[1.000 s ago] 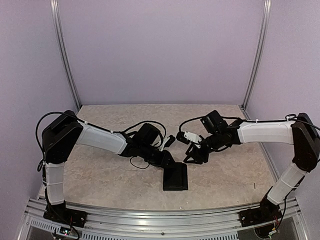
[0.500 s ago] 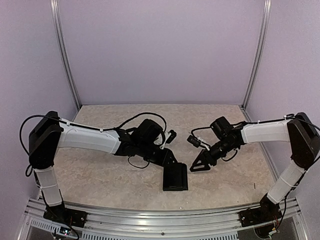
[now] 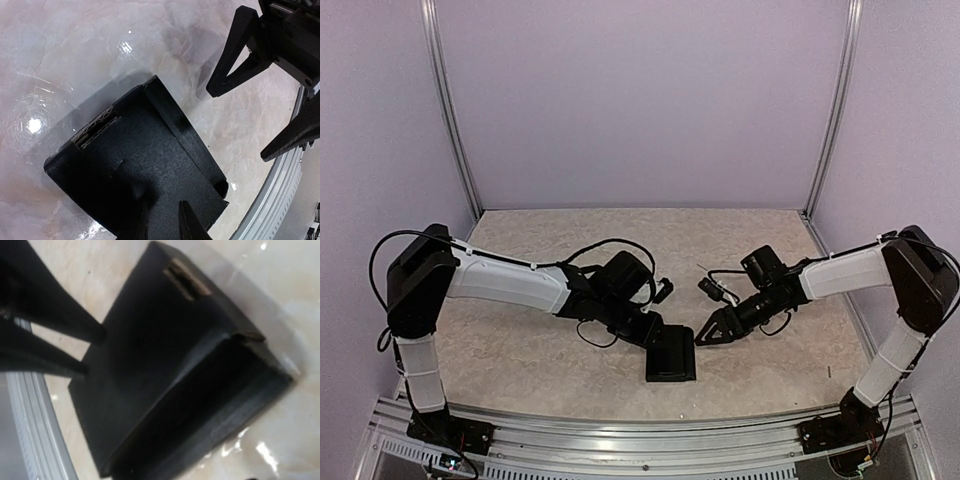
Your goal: Fold the paper box
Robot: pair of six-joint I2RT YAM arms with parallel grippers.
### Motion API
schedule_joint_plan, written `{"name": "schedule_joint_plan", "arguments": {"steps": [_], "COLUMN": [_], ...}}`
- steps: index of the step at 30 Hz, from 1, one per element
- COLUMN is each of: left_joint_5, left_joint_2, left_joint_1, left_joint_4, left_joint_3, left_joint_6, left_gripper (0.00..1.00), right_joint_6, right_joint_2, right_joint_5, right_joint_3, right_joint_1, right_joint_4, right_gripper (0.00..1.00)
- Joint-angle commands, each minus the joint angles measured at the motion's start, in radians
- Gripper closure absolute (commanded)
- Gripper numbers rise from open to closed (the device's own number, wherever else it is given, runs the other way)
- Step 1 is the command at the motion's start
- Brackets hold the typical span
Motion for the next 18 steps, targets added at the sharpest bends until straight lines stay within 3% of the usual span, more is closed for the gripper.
{"name": "schedule_joint_plan", "arguments": {"steps": [1, 18], "left_joint_5": [0.010, 0.059], "left_joint_2": [0.056, 0.139], "left_joint_1": [-0.001, 0.016], "left_joint_4": [-0.041, -0.042], "left_joint_3": [0.042, 0.030], "left_joint_6": [0.014, -0.052], "left_gripper": [0.78, 0.82], "right_joint_6": [0.079, 0.196], "right_joint_2": [0.058, 0.158], "right_joint_5": [-0.014, -0.100], "right_joint_3": [-0.008, 0.040], "right_joint_1": [0.017, 0.074], "right_joint_4": [0.065, 0.124], "right_gripper": [0.29, 0.29]}}
